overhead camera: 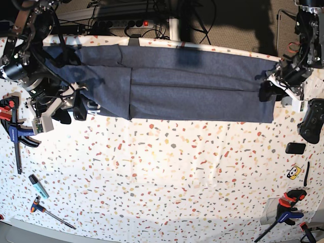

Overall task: Fold the T-shirt properly
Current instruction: 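Release the folded end and reposition the left gripper on the strip's other end, then fold the strip's end held by the left gripper inward toward the middle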

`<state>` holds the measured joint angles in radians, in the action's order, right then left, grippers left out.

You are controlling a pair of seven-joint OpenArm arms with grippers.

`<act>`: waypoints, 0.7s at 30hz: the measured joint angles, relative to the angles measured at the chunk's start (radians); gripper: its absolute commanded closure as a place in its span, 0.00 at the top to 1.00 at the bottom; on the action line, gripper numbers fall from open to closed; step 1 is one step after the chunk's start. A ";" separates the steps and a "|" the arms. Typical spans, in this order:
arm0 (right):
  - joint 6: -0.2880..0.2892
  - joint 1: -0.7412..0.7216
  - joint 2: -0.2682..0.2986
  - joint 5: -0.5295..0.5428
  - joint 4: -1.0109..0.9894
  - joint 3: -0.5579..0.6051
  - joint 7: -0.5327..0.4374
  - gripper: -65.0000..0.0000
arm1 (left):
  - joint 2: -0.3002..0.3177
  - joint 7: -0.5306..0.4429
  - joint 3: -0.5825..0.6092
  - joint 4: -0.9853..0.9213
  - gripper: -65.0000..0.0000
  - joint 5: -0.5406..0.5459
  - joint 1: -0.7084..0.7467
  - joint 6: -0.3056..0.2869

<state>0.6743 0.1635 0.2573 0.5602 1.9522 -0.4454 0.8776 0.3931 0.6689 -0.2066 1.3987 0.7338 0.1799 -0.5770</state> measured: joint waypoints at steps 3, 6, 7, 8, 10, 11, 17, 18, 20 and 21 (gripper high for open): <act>0.000 0.000 0.000 0.000 0.000 0.000 0.000 0.43 | -0.003 0.012 0.002 0.000 0.36 0.024 0.000 -0.008; 0.000 0.000 0.000 0.000 0.000 0.000 0.000 0.43 | -0.003 0.016 0.002 0.000 0.08 0.019 0.000 -0.007; 0.000 0.000 0.000 0.000 0.000 0.000 0.000 0.43 | -0.003 0.013 0.002 0.000 0.00 0.019 0.000 -0.007; 0.000 0.000 0.000 0.000 0.000 0.000 0.000 0.43 | -0.003 0.002 0.002 0.000 0.00 0.019 0.000 -0.006; 0.000 0.000 0.000 0.000 0.000 0.000 0.000 0.43 | 0.001 -0.066 0.003 -0.001 0.00 0.017 0.003 -0.006; 0.000 0.000 0.000 0.001 0.000 0.000 0.000 0.43 | 0.007 -0.095 0.003 -0.001 0.00 0.018 0.003 -0.007; 0.000 0.012 -0.003 0.002 0.000 0.000 0.000 0.43 | 0.035 -0.116 0.003 -0.002 0.00 -0.134 -0.041 0.187; 0.000 0.014 -0.005 0.005 0.000 0.000 0.000 0.43 | 0.046 -0.116 0.003 -0.002 0.00 -0.147 -0.049 0.190; 0.000 0.015 -0.008 0.026 0.000 0.000 0.002 0.43 | 0.066 -0.101 0.003 -0.002 0.00 -0.162 -0.062 0.193; 0.000 0.014 -0.008 0.032 0.000 0.000 0.003 0.43 | 0.076 -0.082 0.004 -0.002 0.00 -0.168 -0.068 0.208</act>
<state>0.6743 0.1776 0.2489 0.5919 1.9522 -0.4454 0.8806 0.4686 0.5865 -0.2024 1.3968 0.5659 0.1120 -0.3695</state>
